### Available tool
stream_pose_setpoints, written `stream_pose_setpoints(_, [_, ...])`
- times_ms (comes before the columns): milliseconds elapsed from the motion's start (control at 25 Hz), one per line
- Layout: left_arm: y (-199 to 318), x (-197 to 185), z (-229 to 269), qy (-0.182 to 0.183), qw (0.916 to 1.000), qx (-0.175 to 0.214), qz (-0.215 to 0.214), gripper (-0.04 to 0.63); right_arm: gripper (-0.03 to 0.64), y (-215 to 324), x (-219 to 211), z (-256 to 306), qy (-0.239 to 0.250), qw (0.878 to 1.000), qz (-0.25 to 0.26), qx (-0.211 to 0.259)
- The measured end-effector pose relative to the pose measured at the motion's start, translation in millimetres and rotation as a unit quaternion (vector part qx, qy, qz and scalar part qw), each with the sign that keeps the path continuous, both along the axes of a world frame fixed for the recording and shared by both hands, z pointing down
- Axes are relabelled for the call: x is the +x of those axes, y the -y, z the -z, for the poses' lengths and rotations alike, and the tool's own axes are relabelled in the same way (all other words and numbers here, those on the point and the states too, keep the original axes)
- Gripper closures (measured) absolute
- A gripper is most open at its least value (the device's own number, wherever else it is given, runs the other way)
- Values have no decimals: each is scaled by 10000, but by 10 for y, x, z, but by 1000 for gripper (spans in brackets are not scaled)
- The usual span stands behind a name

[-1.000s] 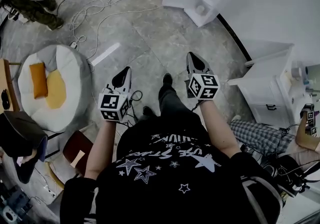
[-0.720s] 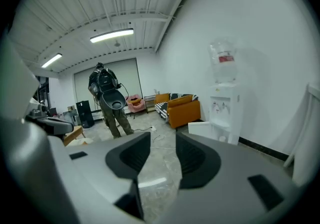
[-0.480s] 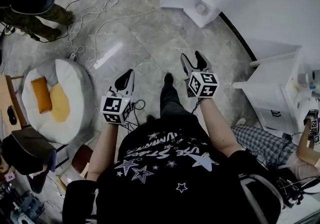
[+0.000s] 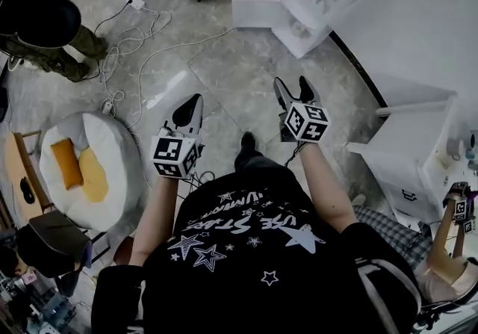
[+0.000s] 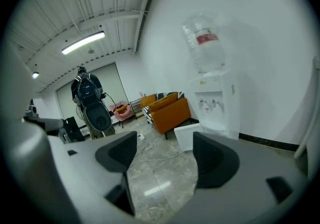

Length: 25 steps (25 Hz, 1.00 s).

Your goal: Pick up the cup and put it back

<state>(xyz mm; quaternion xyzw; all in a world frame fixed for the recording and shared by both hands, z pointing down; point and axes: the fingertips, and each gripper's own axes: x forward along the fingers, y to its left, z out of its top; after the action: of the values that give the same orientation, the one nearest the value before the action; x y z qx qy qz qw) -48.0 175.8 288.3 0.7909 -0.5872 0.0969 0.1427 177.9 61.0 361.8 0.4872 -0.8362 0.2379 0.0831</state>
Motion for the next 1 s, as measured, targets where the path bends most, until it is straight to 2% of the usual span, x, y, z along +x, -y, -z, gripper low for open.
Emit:
stream_pose_setpoints(160, [364, 148, 51, 28, 10000, 69, -6, 586, 278, 297, 114, -95, 30, 9999, -1, -134])
stream_pose_setpoints(360, [681, 189, -24, 129, 9997, -85, -162, 586, 278, 503, 223, -239, -33, 9995, -78, -289])
stream_pose_setpoints(680, [1437, -57, -209, 95, 9988, -132, -452, 586, 279, 823, 217, -438, -72, 9965, -629, -542])
stream_pose_setpoints(1000, [2652, -380, -573, 238, 9925, -173, -1186, 586, 281, 1657, -53, -738, -376, 9884, -1295, -698])
